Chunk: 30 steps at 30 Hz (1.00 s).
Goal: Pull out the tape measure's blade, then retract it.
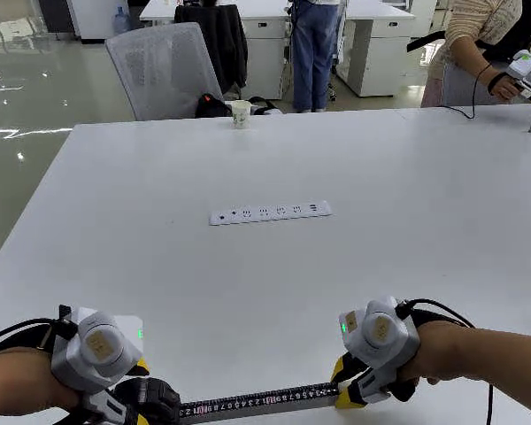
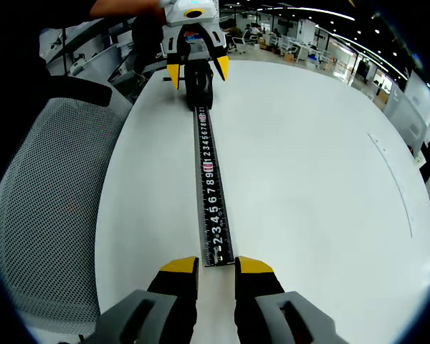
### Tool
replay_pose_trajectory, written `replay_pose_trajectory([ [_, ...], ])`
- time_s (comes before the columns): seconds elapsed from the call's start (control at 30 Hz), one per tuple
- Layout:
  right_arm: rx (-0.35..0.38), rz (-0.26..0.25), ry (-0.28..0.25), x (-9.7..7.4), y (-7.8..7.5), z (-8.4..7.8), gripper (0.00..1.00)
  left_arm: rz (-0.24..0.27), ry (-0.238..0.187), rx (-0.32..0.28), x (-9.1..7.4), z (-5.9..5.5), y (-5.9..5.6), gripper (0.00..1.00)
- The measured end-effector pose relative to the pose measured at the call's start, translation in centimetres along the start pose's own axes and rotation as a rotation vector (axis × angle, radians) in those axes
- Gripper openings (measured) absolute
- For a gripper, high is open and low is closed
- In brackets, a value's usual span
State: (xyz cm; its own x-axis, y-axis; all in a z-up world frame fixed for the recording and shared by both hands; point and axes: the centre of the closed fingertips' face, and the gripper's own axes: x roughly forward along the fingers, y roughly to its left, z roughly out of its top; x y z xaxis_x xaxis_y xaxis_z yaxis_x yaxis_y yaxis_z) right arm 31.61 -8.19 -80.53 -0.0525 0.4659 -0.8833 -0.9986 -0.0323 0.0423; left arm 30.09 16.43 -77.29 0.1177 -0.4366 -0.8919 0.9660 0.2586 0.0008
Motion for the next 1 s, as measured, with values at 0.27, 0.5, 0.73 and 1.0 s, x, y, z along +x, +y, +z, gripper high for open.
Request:
replay_pose_trajectory([
  [0.27, 0.0, -0.012, -0.015, -0.6, 0.0, 0.4, 0.21, -0.029, -0.018, -0.033, -0.3, -0.1, -0.8, 0.6],
  [0.5, 0.04, -0.036, -0.036, -1.3, 0.0, 0.0, 0.27, -0.034, -0.021, -0.013, -0.6, -0.5, -1.6, 0.73],
  [0.73, 0.081, -0.053, -0.049, -1.9, -0.2, -0.6, 0.34, -0.051, -0.028, -0.076, -0.5, -1.2, -2.4, 0.86],
  [1.0, 0.051, -0.042, -0.046, -2.5, 0.7, -0.6, 0.41, -0.032, -0.062, -0.129, -1.2, -1.3, -2.1, 0.92],
])
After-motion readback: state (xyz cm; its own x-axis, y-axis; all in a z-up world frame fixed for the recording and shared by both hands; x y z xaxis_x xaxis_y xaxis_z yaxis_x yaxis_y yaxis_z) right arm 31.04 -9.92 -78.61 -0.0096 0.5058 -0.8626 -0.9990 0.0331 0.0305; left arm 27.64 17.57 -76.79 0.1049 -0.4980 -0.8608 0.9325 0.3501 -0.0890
